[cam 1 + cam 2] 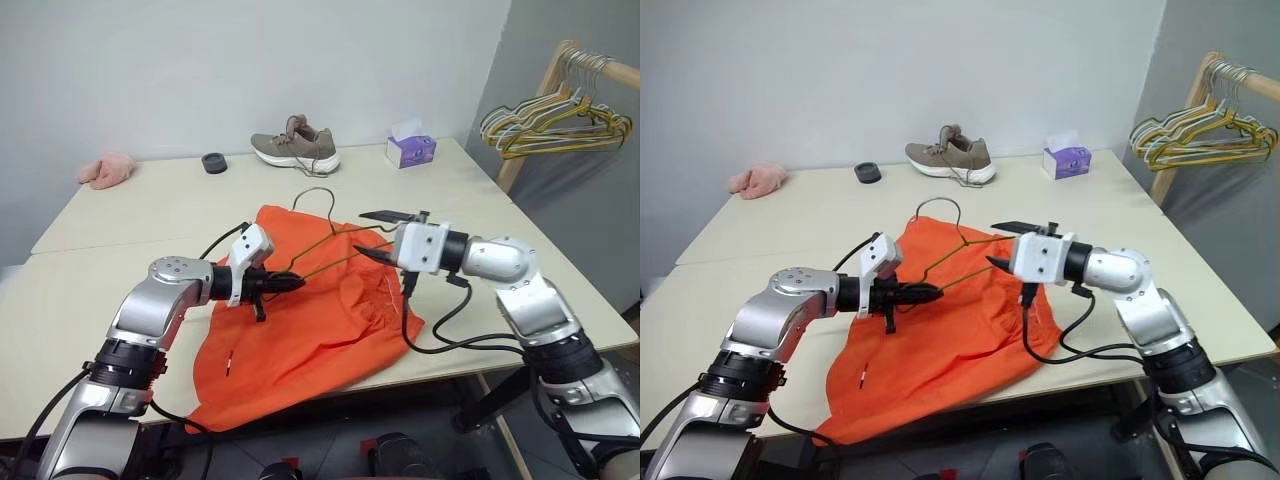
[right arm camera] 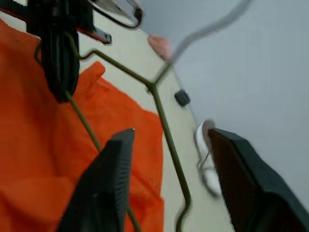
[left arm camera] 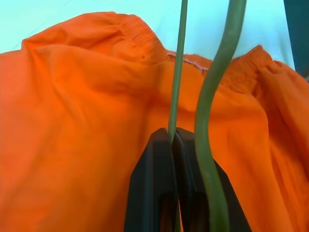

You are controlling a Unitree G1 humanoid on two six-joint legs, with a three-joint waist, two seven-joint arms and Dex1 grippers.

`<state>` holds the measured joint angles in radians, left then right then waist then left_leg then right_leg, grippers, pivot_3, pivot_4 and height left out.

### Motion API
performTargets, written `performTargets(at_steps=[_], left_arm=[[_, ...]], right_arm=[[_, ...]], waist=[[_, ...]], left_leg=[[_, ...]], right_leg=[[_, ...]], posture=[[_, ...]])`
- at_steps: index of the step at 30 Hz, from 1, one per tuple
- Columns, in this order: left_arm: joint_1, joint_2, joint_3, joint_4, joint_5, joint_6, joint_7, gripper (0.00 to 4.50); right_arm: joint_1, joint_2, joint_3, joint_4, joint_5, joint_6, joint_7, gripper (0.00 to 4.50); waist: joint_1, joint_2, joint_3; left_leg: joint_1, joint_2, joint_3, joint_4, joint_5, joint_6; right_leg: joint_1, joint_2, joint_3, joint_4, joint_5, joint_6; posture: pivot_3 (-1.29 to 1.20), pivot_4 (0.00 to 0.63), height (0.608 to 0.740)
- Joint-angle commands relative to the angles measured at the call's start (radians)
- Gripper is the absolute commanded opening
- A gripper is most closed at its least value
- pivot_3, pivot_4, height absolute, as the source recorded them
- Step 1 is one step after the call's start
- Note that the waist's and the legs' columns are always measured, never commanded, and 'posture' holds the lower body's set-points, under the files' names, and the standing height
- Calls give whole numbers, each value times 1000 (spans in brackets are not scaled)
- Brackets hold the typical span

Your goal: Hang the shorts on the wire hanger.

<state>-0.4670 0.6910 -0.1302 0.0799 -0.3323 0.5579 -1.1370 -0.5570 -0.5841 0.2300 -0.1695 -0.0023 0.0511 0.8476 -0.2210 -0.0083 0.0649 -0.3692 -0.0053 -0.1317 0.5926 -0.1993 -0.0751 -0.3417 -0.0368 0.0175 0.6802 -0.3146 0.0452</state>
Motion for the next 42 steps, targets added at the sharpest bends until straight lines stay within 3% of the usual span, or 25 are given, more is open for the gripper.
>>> performTargets(at_steps=[1,3,10,15,18,20,29,38,42], left_arm=[[11,43,1,-60,13,-50,-40,0],[20,58,-7,-72,16,-60,-60,0],[13,76,-21,-98,19,-68,-111,0],[13,83,-40,-126,36,-81,-130,0],[18,83,-42,-139,40,-77,-129,0],[24,84,-41,-148,41,-76,-128,0],[38,95,-50,-157,65,-101,-133,0],[33,60,-42,-127,77,-128,-102,0],[40,24,10,-113,37,-127,-67,1056]], right_arm=[[10,-58,-69,-125,108,250,56,3806],[17,-116,-61,-164,139,314,123,4488],[9,-193,-14,-176,131,358,197,4488],[-59,-206,134,-31,49,322,310,4488],[-88,-204,169,24,14,292,340,3892],[-101,-201,179,40,11,294,363,3255],[-107,-204,196,9,17,343,450,25],[-81,-218,196,-26,12,389,460,25],[-62,-233,180,-32,14,401,452,0]], waist=[[0,0,0],[0,0,0],[-7,0,0],[-25,-1,1],[-28,-2,2],[-28,-2,2],[-28,-2,2],[-28,-2,2],[-28,-2,2]], left_leg=[[0,0,0,0,0,0],[0,0,0,0,0,0],[0,0,1,0,0,0],[0,0,1,0,0,0],[-1,0,1,0,0,0],[-2,0,1,0,0,0],[-8,0,0,1,0,-1],[-9,0,-1,1,0,-1],[-10,0,-1,2,0,-1]], right_leg=[[0,0,0,0,0,0],[0,0,-1,0,0,-1],[0,0,-1,0,0,-1],[0,0,0,0,0,0],[-1,0,-1,0,0,0],[-2,0,-1,0,0,0],[-8,0,-2,0,0,0],[-8,0,-2,0,0,0],[-9,0,-2,0,0,0]], posture=[[-247,0,740],[-254,0,740],[-262,0,740],[-258,0,740],[-251,0,740],[-248,0,740],[-247,0,740],[-255,0,740],[-258,0,740]])
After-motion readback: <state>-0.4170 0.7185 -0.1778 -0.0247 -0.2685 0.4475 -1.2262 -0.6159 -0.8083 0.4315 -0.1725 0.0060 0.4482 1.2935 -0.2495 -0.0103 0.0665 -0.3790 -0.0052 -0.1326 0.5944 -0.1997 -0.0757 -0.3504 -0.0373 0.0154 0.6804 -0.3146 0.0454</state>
